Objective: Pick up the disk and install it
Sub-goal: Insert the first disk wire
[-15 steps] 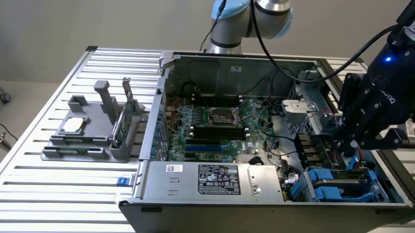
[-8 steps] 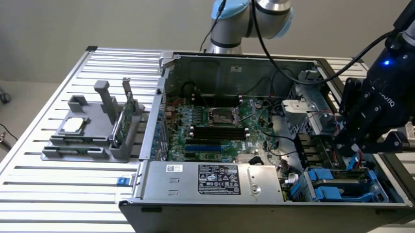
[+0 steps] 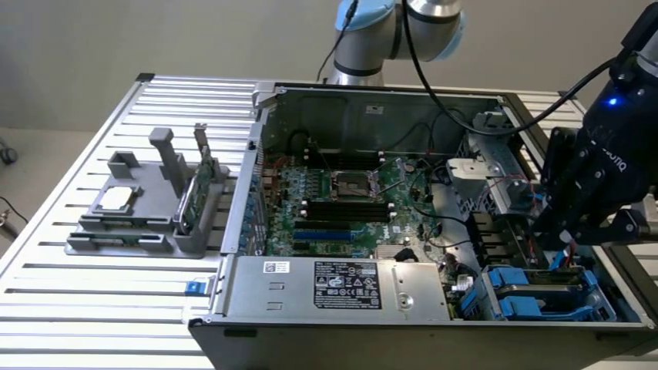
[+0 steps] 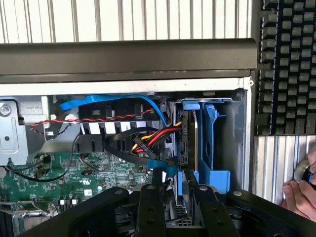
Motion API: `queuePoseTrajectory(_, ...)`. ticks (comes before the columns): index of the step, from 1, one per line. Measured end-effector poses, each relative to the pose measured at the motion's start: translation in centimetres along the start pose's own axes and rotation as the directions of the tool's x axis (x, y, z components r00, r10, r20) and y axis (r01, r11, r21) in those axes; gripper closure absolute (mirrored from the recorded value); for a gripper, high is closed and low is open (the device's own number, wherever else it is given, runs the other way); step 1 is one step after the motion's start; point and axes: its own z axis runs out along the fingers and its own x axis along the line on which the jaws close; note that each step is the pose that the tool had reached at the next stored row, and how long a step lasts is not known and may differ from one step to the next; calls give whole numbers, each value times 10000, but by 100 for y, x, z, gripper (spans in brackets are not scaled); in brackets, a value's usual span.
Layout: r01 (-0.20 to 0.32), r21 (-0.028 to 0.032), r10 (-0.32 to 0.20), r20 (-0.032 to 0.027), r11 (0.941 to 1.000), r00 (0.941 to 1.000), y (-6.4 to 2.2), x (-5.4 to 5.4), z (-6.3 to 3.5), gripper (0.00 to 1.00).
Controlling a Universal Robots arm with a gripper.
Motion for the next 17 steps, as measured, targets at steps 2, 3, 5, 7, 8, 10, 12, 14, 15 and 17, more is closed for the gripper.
queuePoseTrajectory(2, -8, -1, 8, 33, 10000, 10000, 5, 22, 16, 69)
queuePoseTrajectory(3, -12, -2, 12, 49, 10000, 10000, 9, 31, 23, 69)
queuePoseTrajectory(5, -18, -3, 18, 73, 10000, 10000, 17, 44, 37, 69)
queuePoseTrajectory(7, -24, -4, 24, 98, 10000, 9999, 25, 51, 47, 69)
queuePoseTrajectory(8, -28, -4, 28, 112, 10000, 9999, 28, 55, 51, 69)
queuePoseTrajectory(10, -36, -5, 36, 137, 10000, 9999, 33, 61, 59, 72)
queuePoseTrajectory(12, -45, -6, 45, 158, 10000, 9999, 35, 67, 66, 78)
queuePoseTrajectory(14, -53, -6, 54, 169, 10000, 9998, 36, 70, 74, 84)
queuePoseTrajectory(15, -57, -6, 57, 171, 10000, 9998, 36, 71, 78, 84)
queuePoseTrajectory(17, -60, -6, 60, 173, 10000, 9998, 36, 71, 85, 84)
